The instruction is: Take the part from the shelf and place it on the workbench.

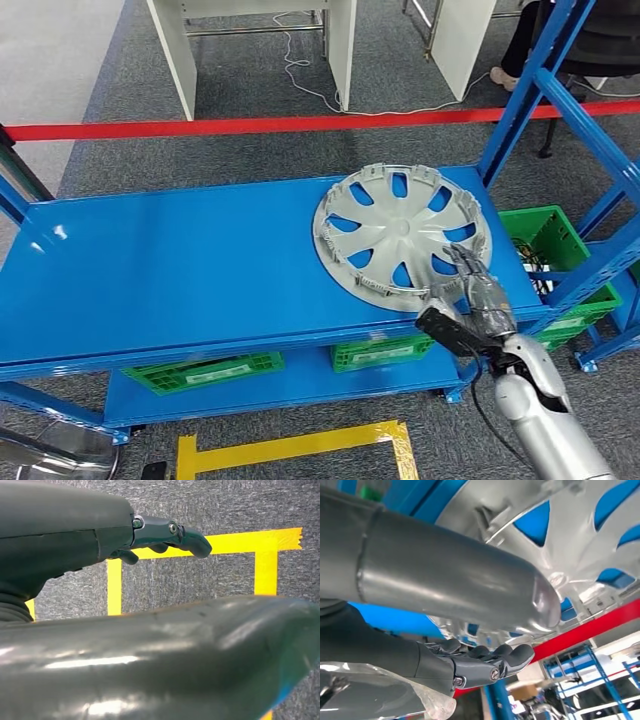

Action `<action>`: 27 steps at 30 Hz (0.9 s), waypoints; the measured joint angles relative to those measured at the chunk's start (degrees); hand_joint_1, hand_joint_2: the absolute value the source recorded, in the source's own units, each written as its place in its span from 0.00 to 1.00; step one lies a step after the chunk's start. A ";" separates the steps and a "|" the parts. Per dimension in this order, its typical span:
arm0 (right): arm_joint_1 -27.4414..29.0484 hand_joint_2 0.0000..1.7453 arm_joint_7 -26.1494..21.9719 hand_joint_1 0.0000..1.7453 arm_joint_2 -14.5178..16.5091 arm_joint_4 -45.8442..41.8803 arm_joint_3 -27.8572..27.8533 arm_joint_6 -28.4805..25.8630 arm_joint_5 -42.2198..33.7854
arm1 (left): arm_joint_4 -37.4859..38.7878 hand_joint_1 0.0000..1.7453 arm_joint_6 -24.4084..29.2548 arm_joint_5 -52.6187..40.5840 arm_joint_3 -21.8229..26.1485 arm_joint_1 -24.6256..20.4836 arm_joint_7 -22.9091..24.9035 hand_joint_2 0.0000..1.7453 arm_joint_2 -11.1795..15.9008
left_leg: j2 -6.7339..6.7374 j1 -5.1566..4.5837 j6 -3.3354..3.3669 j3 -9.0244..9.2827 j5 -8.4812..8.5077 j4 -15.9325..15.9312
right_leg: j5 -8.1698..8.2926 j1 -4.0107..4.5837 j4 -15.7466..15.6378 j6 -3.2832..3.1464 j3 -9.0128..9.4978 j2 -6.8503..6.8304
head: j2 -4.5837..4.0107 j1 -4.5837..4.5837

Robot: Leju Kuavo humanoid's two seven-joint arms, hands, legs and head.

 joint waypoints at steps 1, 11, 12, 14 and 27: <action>-0.38 0.00 0.59 0.00 -0.09 0.16 1.04 -0.22 1.15 | 0.01 0.00 0.01 -0.11 -0.04 -0.01 0.13 0.00 0.00 | 0.00 0.00 0.00 0.00 0.00 0.00 | 0.00 0.00 0.00 0.00 0.00 0.00 | 0.00 0.01; -2.99 1.00 3.36 0.00 -0.43 2.57 6.96 -0.27 5.18 | 0.02 0.00 0.02 -0.96 -1.04 -0.09 1.15 0.00 0.02 | 0.00 -0.01 0.00 -0.01 0.00 0.00 | 0.00 0.00 0.00 0.00 -0.01 0.00 | 0.00 0.01; -3.27 1.00 3.89 0.00 -0.44 3.02 7.35 -0.07 5.32 | 0.02 0.00 0.01 -1.04 -1.11 -0.10 1.25 0.00 0.02 | 0.00 -0.01 0.00 -0.01 0.00 0.00 | 0.00 0.00 0.00 0.00 -0.01 0.00 | 0.00 0.01; -3.84 1.00 4.60 0.00 -0.46 4.15 7.95 0.78 4.42 | 0.02 0.00 -0.03 -1.22 -1.25 -0.09 1.31 0.00 0.02 | 0.00 -0.01 0.00 -0.01 0.00 0.00 | 0.00 0.00 0.00 0.00 -0.01 -0.01 | 0.00 0.01; -7.42 1.00 5.73 0.00 -0.67 11.91 9.65 4.53 1.37 | 0.07 0.00 -0.20 -2.10 -1.62 -0.10 1.67 0.00 0.09 | 0.00 -0.01 0.00 0.14 0.00 0.00 | 0.00 0.01 -0.01 0.00 0.10 0.04 | 0.00 0.01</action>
